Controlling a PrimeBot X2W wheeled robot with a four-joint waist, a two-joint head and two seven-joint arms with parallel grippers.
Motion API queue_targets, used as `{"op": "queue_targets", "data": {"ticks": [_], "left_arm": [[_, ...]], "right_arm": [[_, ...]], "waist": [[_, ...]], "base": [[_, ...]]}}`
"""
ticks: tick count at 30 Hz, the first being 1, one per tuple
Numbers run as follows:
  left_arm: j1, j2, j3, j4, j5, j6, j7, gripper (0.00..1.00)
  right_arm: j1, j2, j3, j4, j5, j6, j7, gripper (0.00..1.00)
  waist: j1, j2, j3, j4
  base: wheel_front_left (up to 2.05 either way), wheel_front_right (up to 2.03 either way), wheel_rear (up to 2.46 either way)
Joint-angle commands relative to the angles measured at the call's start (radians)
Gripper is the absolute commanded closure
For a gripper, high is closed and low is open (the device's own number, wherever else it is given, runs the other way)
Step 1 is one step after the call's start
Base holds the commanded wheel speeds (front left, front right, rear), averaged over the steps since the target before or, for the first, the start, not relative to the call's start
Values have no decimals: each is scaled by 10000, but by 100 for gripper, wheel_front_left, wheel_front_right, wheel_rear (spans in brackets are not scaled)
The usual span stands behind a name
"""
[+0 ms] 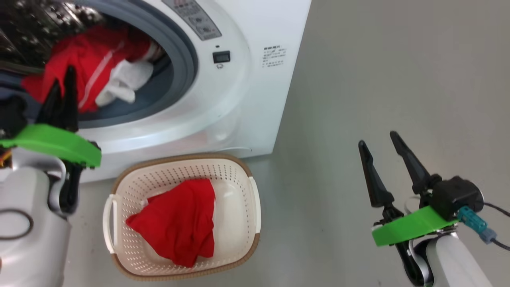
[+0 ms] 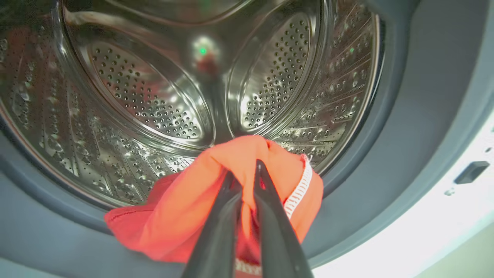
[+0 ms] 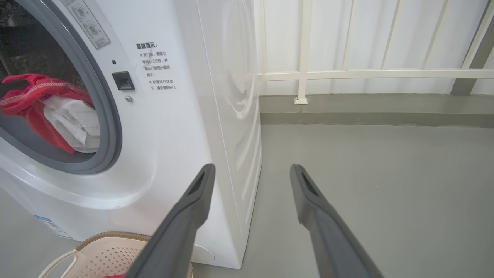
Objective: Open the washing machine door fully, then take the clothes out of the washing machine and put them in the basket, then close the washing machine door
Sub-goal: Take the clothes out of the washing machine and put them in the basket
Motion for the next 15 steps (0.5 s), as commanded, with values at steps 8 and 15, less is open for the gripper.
{"op": "queue_targets", "data": {"ticks": [8, 15], "left_arm": [[1605, 12, 1160, -2375, 499, 129, -119, 100], [3107, -287, 1523, -4078, 802, 370, -119, 100]], "right_arm": [[313, -12, 128, -197, 19, 63, -65, 0], [648, -12, 170, -109, 167, 63, -65, 0]], "waist": [[0, -1, -842, 170], [0, -1, -1410, 54]], "base": [[0, 0, 0], [0, 0, 0]]}}
